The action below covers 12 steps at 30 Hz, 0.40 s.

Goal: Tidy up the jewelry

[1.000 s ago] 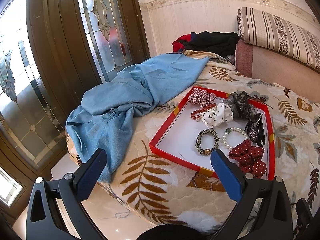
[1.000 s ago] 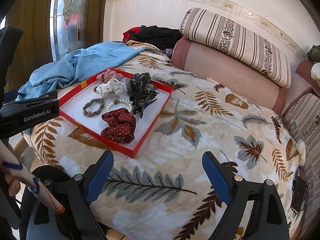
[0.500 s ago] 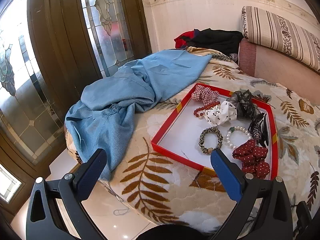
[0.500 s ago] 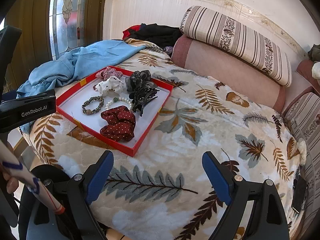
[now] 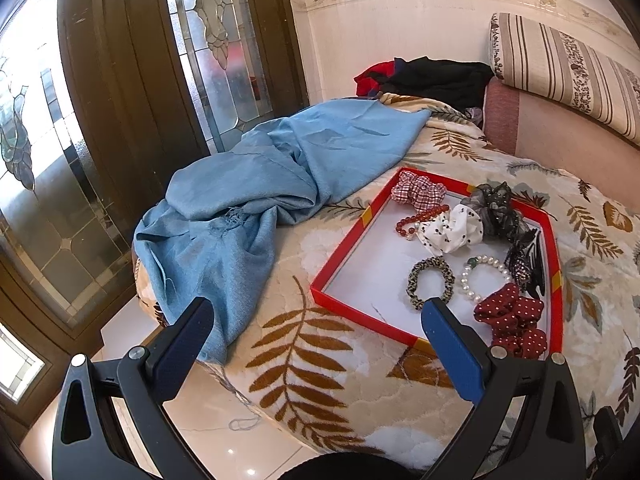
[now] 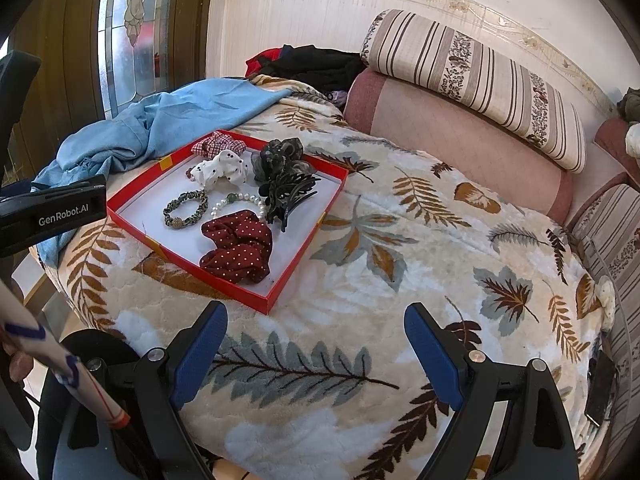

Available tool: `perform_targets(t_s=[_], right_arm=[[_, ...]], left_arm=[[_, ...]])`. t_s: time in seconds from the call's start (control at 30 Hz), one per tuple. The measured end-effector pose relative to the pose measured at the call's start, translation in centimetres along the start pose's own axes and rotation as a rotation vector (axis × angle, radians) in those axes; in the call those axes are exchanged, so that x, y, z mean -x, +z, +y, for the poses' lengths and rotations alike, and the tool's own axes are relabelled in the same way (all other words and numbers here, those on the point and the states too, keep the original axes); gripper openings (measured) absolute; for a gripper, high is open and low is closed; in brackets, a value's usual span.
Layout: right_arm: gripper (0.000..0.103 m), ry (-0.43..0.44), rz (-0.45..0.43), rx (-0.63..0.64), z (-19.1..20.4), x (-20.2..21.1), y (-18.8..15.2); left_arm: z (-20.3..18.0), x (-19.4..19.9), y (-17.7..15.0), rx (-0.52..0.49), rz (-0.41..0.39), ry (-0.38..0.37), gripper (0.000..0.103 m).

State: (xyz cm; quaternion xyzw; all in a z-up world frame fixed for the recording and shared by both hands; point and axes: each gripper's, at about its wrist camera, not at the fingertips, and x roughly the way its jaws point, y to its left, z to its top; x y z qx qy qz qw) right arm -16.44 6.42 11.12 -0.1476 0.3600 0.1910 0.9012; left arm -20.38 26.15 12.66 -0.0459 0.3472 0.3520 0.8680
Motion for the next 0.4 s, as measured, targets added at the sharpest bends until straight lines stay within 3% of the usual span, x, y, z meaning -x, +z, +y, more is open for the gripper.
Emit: perform_targets(t_s=[0.4], right_arm=[[0.093,0.011,0.003,-0.019,-0.5,-0.1,-0.2]], left_arm=[[0.6,0.2,0.6,0.0,0.006,-0.029,0.103]])
